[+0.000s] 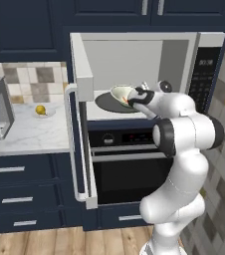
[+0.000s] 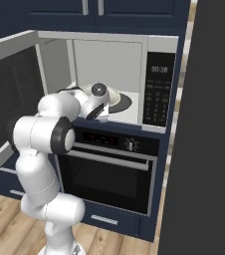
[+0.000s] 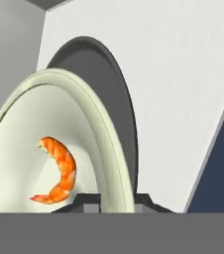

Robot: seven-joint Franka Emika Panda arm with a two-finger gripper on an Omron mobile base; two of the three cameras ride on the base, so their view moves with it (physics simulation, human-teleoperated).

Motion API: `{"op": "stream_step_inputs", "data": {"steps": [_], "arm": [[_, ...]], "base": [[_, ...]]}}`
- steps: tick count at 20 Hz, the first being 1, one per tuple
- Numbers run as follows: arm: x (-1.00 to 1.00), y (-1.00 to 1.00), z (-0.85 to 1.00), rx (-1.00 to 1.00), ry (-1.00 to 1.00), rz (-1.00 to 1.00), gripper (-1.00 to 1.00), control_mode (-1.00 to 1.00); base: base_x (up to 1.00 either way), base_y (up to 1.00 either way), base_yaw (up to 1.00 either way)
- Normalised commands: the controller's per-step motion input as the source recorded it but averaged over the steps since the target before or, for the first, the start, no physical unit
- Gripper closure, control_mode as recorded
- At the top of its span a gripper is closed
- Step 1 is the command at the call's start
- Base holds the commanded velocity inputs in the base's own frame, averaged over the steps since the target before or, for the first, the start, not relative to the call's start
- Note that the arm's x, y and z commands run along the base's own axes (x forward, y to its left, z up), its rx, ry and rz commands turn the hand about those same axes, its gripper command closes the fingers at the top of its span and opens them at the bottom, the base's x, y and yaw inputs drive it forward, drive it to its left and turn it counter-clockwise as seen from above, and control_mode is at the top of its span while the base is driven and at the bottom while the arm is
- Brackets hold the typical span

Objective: Remove the pear from the bowl and place it on the small plate. Then place the bowl with only the shrimp in the microwave, close the door, and press the start button to microwave the shrimp.

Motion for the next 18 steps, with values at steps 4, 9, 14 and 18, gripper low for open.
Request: {"op": "stream_step_inputs", "data": {"steps": [4, 9, 14, 18], "arm": [[0.12, 0.0, -0.09, 0.0, 0.0, 0.03, -1.0, -1.0], [-0.05, 0.0, 0.0, 0.0, -0.1, 0.07, -1.0, -1.0], [-0.21, 0.0, 0.0, 0.0, -0.08, 0.07, -1.0, -1.0], [-0.06, 0.0, 0.02, 0.0, 0.02, 0.0, -1.0, -1.0]], "base": [[0.0, 0.0, 0.0], [0.0, 0.0, 0.0], [0.0, 0.0, 0.0], [0.0, 0.0, 0.0]]}}
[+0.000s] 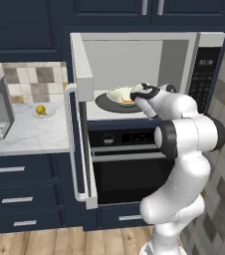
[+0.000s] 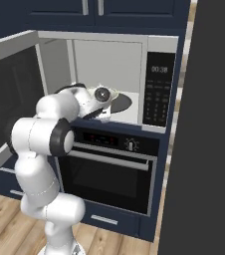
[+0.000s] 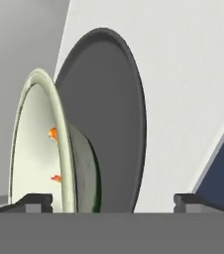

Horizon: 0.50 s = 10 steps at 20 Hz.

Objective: Remove the pear from the bowl and place it on the small plate. Then place the bowl with only the shrimp in the microwave, close the door, and press the start button to microwave the shrimp.

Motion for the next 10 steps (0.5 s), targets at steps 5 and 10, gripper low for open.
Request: {"op": "stream_step_inputs", "data": {"steps": [5, 10], "arm": [[-0.72, 0.0, 0.4, -0.01, -0.13, 0.0, -1.0, -1.0], [-0.92, 0.0, 0.01, -0.04, -0.08, 0.05, -1.0, -1.0]], "base": [[0.0, 0.0, 0.0], [0.0, 0.0, 0.0]]}}
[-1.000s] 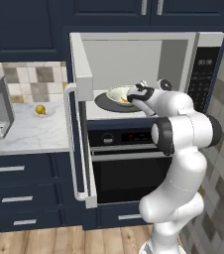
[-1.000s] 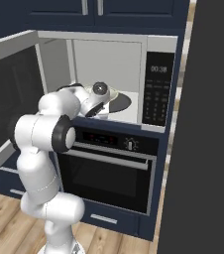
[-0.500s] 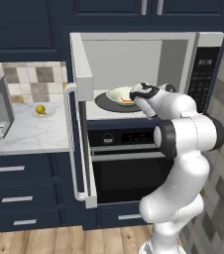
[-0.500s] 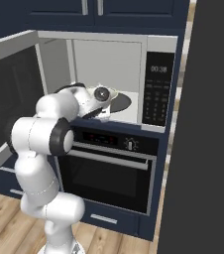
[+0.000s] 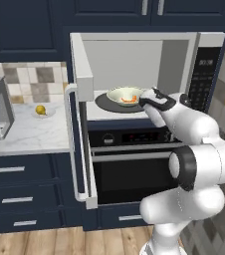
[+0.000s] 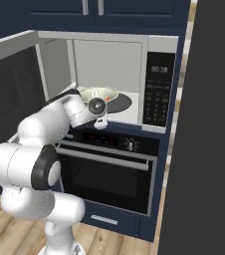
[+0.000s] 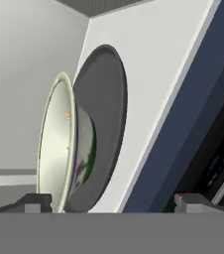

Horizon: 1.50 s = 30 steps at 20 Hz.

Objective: Remove the pear from the bowl and place it on the small plate. Then place the bowl with only the shrimp in the microwave, close the door, and press the start button to microwave the shrimp.

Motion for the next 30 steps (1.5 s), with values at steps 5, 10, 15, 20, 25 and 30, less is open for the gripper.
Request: {"op": "stream_step_inputs", "data": {"steps": [5, 10, 15, 20, 25, 30], "arm": [[-1.0, 0.0, 0.0, -0.1, -0.1, 0.06, -1.0, -1.0], [-1.0, -0.01, 0.1, -0.13, -0.1, 0.01, -1.0, -1.0], [-1.0, 0.02, 0.22, -0.19, -0.05, 0.01, -1.0, -1.0], [-1.0, 0.13, 0.22, -0.24, -0.02, 0.04, -1.0, -1.0], [-1.0, 0.09, 0.3, -0.23, 0.0, 0.03, -1.0, -1.0], [-1.0, 0.16, 0.27, -0.2, 0.0, 0.03, -1.0, -1.0]], "base": [[0.0, 0.0, 0.0], [0.0, 0.0, 0.0], [0.0, 0.0, 0.0], [0.0, 0.0, 0.0], [0.0, 0.0, 0.0], [0.0, 0.0, 0.0]]}}
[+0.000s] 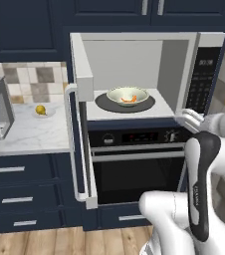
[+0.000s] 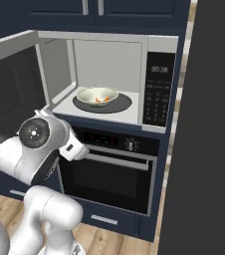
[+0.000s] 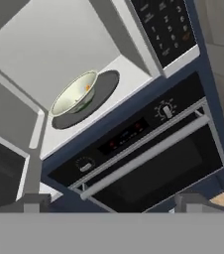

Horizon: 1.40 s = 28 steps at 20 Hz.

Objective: Remove the pear from the bowl and place it on the small plate. Then place the bowl with only the shrimp in the microwave, close the door, and press the start button to microwave the shrimp.

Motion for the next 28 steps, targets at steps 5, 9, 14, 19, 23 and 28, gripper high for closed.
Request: {"op": "stream_step_inputs", "data": {"steps": [5, 9, 14, 19, 23, 28], "arm": [[-1.0, 0.47, 0.0, -0.23, 0.0, 0.07, -1.0, -1.0], [-1.0, 0.53, -0.14, -0.25, -0.14, 0.13, -1.0, -1.0], [-1.0, 0.4, -0.13, -0.21, -0.17, 0.18, -1.0, -1.0], [-0.98, 0.33, 0.0, -0.23, -0.13, 0.15, -1.0, -1.0], [-0.44, 0.88, 0.0, -0.36, -0.02, 0.23, -1.0, -1.0], [-0.18, 0.93, 0.0, -0.32, -0.06, 0.28, -1.0, -1.0]], "base": [[0.0, 0.0, 0.0], [0.0, 0.0, 0.0], [0.0, 0.0, 0.0], [0.0, 0.0, 0.0], [0.0, 0.0, 0.0], [0.0, 0.0, 0.0]]}}
